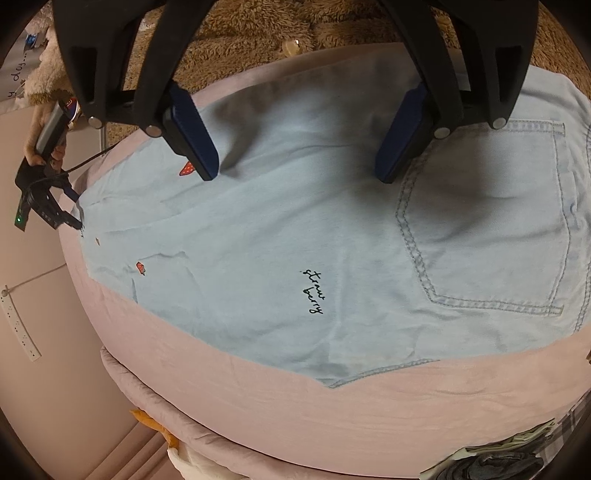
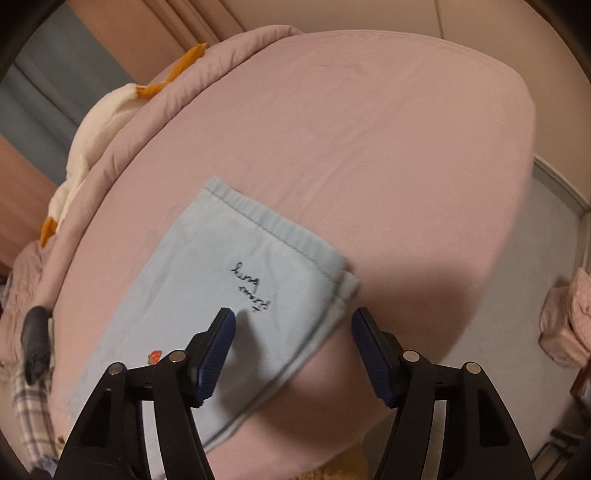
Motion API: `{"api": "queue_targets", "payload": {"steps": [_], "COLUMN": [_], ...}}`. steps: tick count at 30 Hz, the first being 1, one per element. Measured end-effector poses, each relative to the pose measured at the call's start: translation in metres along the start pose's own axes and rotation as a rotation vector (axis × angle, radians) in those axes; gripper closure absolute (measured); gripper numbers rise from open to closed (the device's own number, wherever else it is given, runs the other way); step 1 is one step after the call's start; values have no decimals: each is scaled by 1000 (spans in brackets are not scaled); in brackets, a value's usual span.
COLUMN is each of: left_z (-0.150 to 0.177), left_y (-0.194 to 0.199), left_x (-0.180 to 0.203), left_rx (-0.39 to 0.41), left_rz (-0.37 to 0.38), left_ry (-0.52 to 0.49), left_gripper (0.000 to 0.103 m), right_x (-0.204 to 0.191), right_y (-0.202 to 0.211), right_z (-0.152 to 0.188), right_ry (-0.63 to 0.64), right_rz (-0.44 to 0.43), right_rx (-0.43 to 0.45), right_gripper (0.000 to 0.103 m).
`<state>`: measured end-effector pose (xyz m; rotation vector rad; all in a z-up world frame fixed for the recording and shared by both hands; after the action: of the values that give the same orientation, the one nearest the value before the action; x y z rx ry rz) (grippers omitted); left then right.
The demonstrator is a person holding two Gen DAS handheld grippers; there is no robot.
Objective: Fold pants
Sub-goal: 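Open the right tool and release the jeans hem, then grasp the stacked leg hems of the jeans with the left tool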
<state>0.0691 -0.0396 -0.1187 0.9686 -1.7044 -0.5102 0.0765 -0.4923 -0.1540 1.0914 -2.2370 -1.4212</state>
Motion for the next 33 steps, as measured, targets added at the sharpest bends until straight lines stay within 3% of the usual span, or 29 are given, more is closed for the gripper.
{"api": "queue_targets", "payload": {"steps": [2, 4, 6, 8, 11, 13, 16, 20, 24, 27, 30, 33], "left_z": [-1, -1, 0, 1, 3, 4, 4, 2, -2, -1, 1, 1], "left_y": [0, 0, 1, 3, 8, 10, 13, 28, 45, 52, 54, 55], "left_x": [-1, -1, -2, -3, -3, -1, 1, -1, -7, -16, -20, -18], "left_rx": [0, 0, -2, -2, 5, 10, 12, 56, 109, 123, 123, 119], "left_rz": [4, 10, 15, 24, 24, 13, 8, 22, 41, 48, 60, 84], "left_ry": [3, 4, -1, -3, 2, -3, -13, -2, 14, 41, 51, 45], "left_gripper": [15, 15, 15, 15, 18, 21, 22, 22, 22, 22, 22, 22], "right_x": [-4, -8, -13, -19, -35, -49, -79, -133, -186, -219, -248, -261], "right_y": [-4, -5, -2, 8, 42, 70, 124, 184, 187, 162, 128, 107], "right_z": [-4, -7, -12, -13, -15, -14, -5, 38, 92, 140, 187, 216], "right_ry": [-13, -5, 5, 30, 100, 143, 266, 500, 665, 767, 853, 913], "right_rz": [-7, 9, 27, 42, 63, 13, -134, -306, -417, -473, -441, -352], "right_rx": [9, 25, 40, 63, 177, 233, 309, 376, 298, 155, 18, -31], "right_gripper": [38, 52, 74, 80, 80, 80, 80, 80, 80, 80, 80, 80]}}
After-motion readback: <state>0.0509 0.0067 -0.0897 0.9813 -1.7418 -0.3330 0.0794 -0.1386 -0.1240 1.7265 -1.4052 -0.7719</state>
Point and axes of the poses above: each gripper's, at about its wrist camera, not at the fingertips, and y roughly against the way its jaws point, x to its right, z to its underside, the point moved 2 cm from there along -y, roughly the way its jaws point, and after that the axes turned 15 degrees about z, right-handed, at the moved point
